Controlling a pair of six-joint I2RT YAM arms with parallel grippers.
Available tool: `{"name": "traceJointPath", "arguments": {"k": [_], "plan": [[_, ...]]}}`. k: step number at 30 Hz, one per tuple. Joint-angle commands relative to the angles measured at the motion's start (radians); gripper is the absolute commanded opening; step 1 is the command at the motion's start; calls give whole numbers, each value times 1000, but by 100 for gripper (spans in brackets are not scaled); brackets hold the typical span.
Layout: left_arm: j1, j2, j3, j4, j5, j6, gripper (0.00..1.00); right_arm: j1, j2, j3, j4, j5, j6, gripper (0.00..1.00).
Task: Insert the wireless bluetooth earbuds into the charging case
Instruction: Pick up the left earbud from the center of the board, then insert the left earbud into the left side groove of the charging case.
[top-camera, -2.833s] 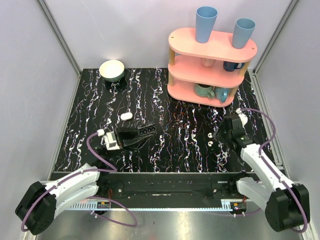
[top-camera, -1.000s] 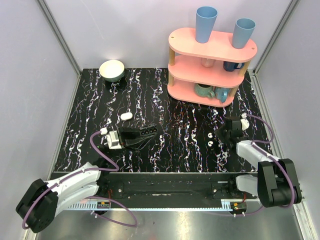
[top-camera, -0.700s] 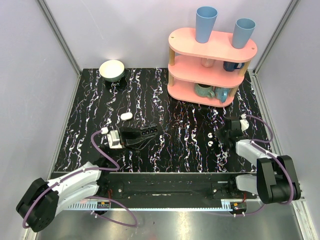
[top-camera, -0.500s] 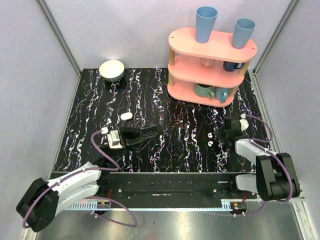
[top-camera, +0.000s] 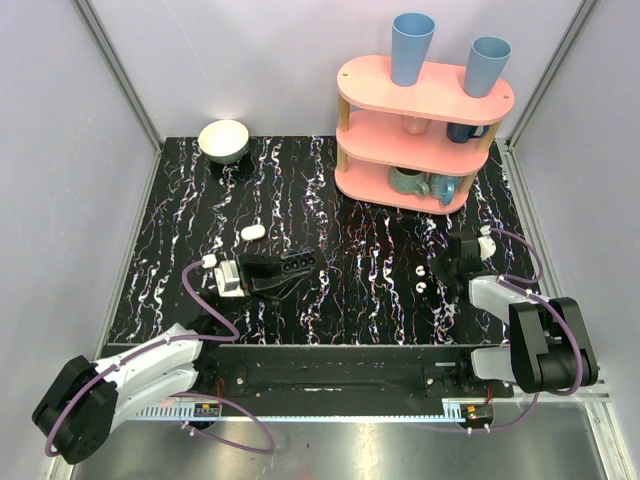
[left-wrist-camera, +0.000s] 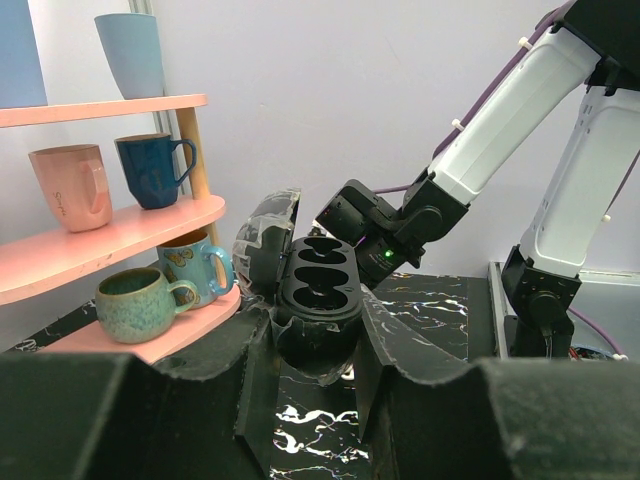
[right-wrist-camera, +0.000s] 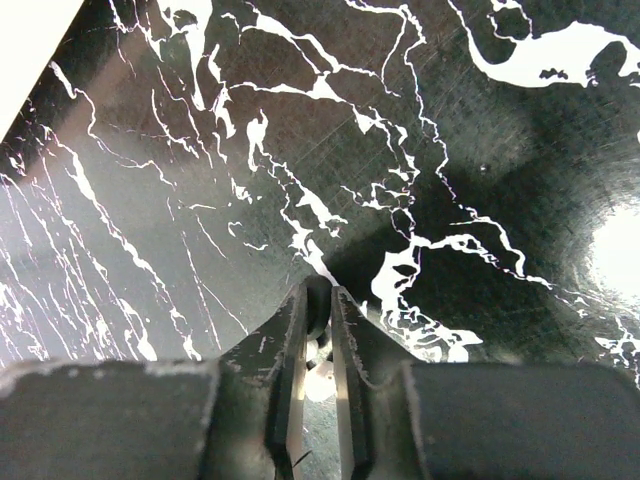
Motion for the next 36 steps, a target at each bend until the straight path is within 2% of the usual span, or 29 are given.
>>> {"name": "traceJointPath", "arguments": {"k": [1, 4, 10, 13, 22, 26, 29, 36], "plan": [[5, 2, 24, 214, 20, 7, 0, -6, -2, 7, 23, -3, -5, 14], [4, 5, 24, 216, 20, 5, 0, -6, -14, 2, 27, -6, -11, 5], [4, 5, 23, 218, 22, 7, 0, -6, -46, 21, 46, -54, -64, 0], [4, 4, 23, 218, 23, 7, 0, -5, -85, 50, 49, -129, -123, 0], [4, 7, 24, 213, 33, -1, 0, -5, -204, 232, -39, -527, -432, 0], [4, 5, 35, 184, 37, -15, 0, -5, -246, 317, -88, -841, -612, 0], [4, 10, 38, 179, 36, -21, 0, -5, -299, 372, -103, -977, -708, 0], [5, 43, 54, 175, 49, -33, 0, -3, -453, 455, -95, -1147, -946, 0]]}}
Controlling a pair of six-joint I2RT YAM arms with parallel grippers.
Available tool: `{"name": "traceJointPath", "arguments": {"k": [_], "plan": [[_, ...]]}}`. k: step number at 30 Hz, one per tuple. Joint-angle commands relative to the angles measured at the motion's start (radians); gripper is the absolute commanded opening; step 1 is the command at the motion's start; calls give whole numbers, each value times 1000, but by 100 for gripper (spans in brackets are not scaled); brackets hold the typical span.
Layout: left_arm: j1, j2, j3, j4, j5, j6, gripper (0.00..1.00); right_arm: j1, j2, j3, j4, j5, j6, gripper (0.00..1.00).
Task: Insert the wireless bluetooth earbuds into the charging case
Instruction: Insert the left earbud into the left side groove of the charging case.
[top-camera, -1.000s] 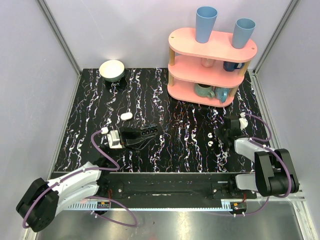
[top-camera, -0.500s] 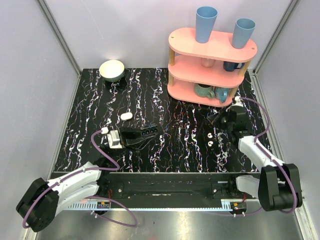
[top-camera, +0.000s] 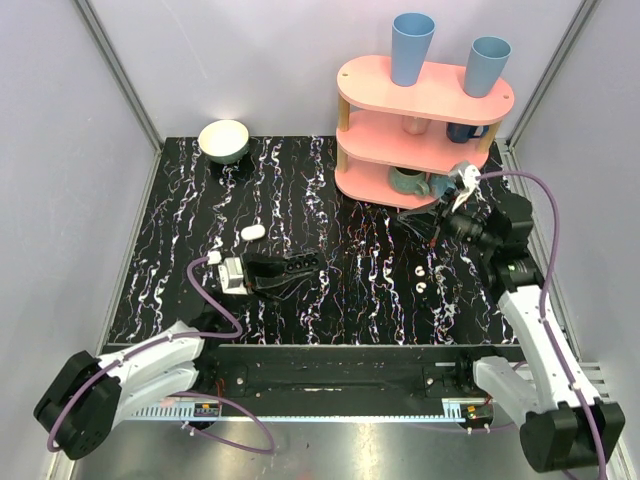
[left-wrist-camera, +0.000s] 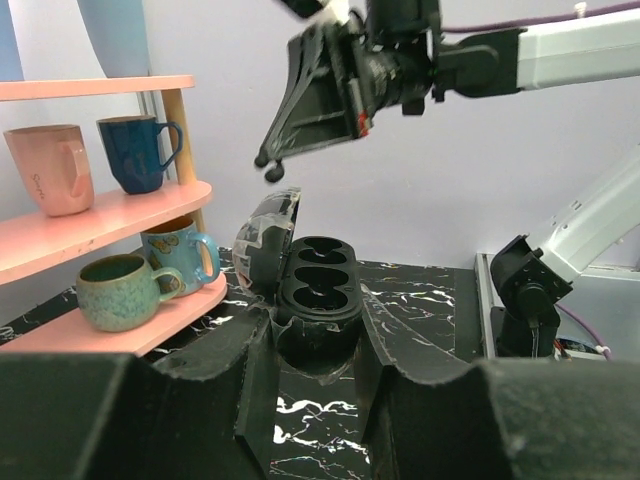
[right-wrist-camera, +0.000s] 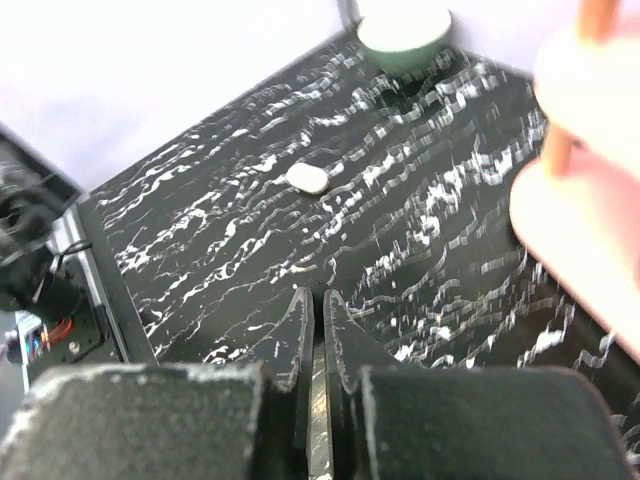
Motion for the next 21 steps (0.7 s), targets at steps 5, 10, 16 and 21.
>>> {"name": "traceJointPath", "arguments": {"k": [5, 10, 16, 21], "plan": [[5, 59, 72, 187, 89, -49, 0, 2, -64, 153, -17, -389, -288, 0], [5, 111, 87, 234, 136, -77, 0, 45, -62, 224, -28, -470, -313, 0], [4, 145, 121, 242, 193, -102, 0, 223, -48, 330, -259, -445, -472, 0], [5, 167, 144, 234, 221, -119, 0, 384, 18, 416, -425, -362, -592, 0]]}}
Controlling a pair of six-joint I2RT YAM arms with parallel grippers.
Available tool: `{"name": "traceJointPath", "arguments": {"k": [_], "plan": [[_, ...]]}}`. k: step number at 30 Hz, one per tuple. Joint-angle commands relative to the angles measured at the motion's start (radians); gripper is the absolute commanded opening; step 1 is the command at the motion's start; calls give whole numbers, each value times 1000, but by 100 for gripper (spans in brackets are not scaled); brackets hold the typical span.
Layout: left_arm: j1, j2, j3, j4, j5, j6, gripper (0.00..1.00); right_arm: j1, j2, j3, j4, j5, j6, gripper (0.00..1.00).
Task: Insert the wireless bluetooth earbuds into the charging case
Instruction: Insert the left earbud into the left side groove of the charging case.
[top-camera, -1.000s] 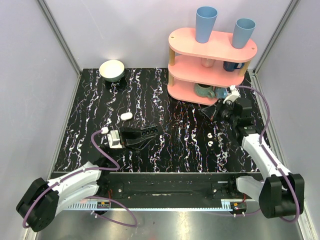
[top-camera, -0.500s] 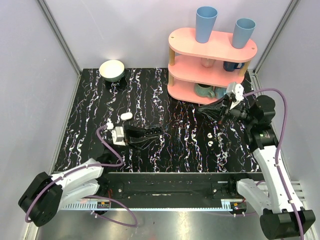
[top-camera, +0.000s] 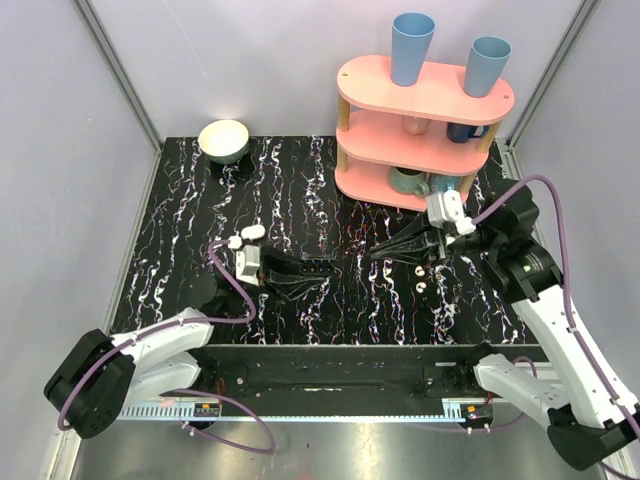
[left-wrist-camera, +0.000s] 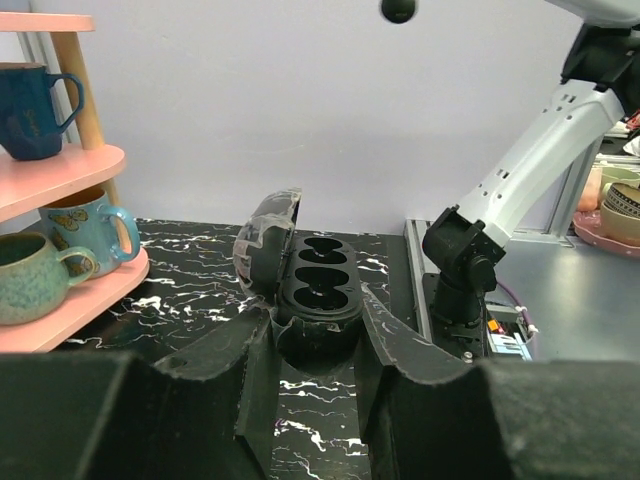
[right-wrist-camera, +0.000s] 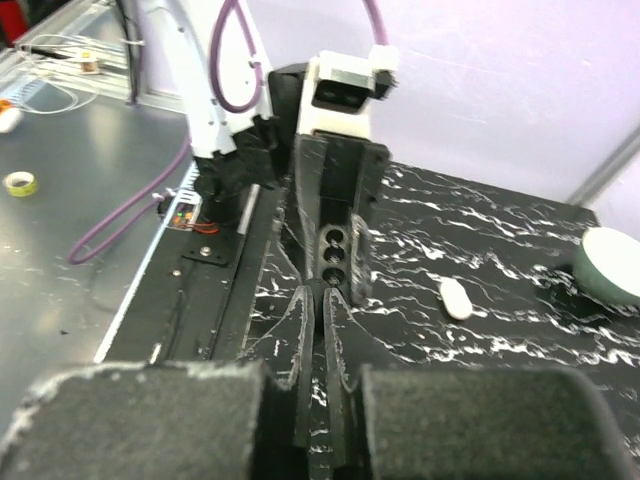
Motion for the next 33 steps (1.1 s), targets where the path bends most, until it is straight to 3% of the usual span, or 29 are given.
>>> {"name": "traceJointPath", "arguments": {"k": [1, 7, 17, 21, 33], "plan": [[4, 20, 60, 234, 68, -30, 0, 123, 55, 91, -215, 92, -156, 0], [2, 43, 74, 231, 74, -68, 0, 322, 174, 222, -442, 302, -342, 0], [4, 43, 98, 151, 120, -82, 0, 534, 291, 298, -478, 609, -413, 0], [4, 38, 98, 133, 132, -80, 0, 590, 306, 298, -458, 721, -434, 0], [1, 34, 112, 53, 159, -51, 0, 636, 329, 320, -435, 812, -487, 0]]}}
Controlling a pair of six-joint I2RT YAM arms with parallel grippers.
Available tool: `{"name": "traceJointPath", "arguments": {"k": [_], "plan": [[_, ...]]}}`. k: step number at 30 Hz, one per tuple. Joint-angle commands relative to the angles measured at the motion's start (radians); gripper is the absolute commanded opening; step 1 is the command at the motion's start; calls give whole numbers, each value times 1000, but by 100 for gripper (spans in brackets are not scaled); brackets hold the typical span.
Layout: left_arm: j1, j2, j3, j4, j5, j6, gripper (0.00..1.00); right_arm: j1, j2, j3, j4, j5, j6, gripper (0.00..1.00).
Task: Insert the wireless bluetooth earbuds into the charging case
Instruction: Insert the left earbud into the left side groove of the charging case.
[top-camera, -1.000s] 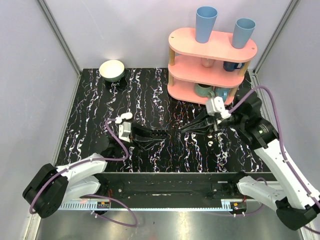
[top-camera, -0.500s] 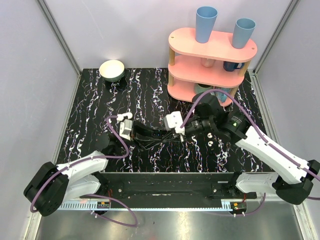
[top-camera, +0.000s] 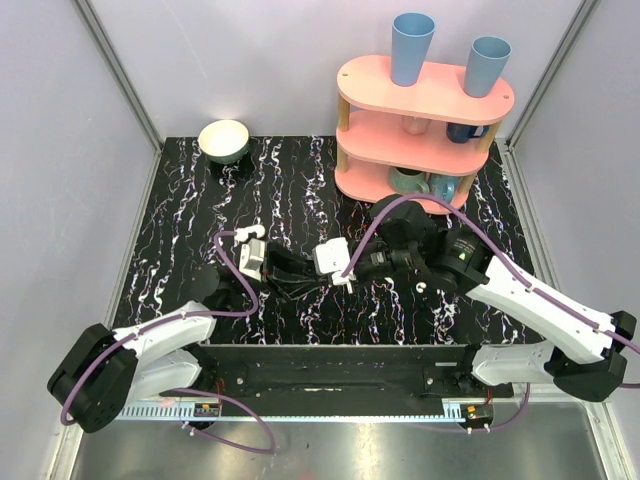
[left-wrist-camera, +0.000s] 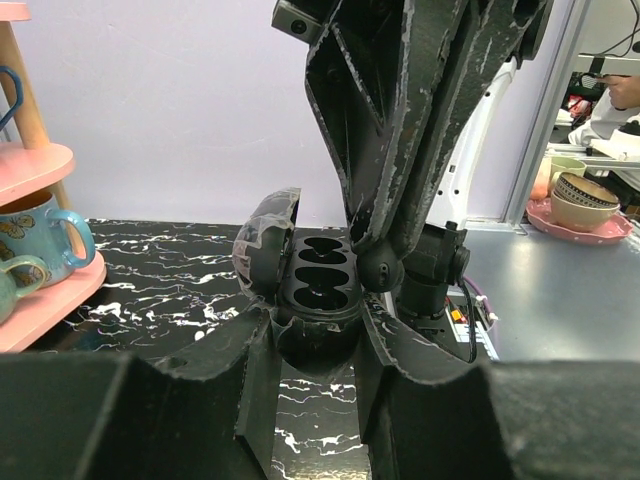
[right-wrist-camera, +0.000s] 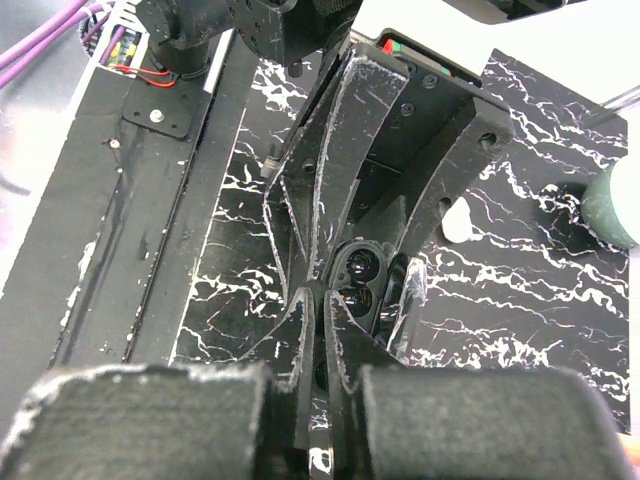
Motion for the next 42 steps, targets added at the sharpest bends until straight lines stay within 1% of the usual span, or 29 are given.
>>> {"name": "traceJointPath", "arguments": {"k": [1, 8, 16, 22, 32, 42], "plan": [[-6, -13, 46, 49, 47, 27, 0, 13, 17, 54, 23, 70, -41, 0], [-14, -23, 54, -38, 41, 75, 0, 22, 22, 67, 22, 65, -55, 0], [-26, -45, 72, -172, 31, 159, 0, 24, -22, 56, 42, 29, -64, 0], [-43, -68, 87, -290, 21, 236, 0, 24, -23, 50, 36, 61, -72, 0], [-54, -92, 106, -322, 12, 242, 0, 35, 20, 54, -35, 113, -75, 0], [-57, -109, 104, -333, 18, 251, 0, 42, 28, 47, -75, 101, -85, 0]]}}
